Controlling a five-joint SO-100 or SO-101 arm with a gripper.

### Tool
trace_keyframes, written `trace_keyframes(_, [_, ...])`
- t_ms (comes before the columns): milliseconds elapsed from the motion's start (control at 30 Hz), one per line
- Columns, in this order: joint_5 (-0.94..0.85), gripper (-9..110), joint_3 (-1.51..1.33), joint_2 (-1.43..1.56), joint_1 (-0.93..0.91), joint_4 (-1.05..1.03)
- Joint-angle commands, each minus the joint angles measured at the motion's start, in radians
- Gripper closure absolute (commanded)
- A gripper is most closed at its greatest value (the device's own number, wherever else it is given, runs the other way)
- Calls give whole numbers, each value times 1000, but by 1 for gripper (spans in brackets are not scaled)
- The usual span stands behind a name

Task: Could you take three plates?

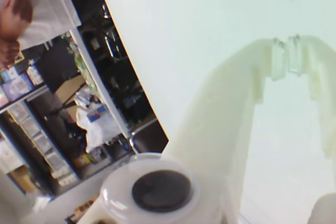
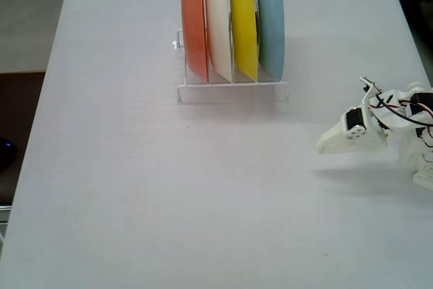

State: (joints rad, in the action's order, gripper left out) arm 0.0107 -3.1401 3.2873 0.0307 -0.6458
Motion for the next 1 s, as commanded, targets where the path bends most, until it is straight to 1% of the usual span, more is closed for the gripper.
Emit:
trace_keyframes(0, [6,102,3,20,-8,0])
trace_keyframes(800, [9,102,3,20,-8,0])
trace_keyframes(967, [12,102,3,20,-8,133])
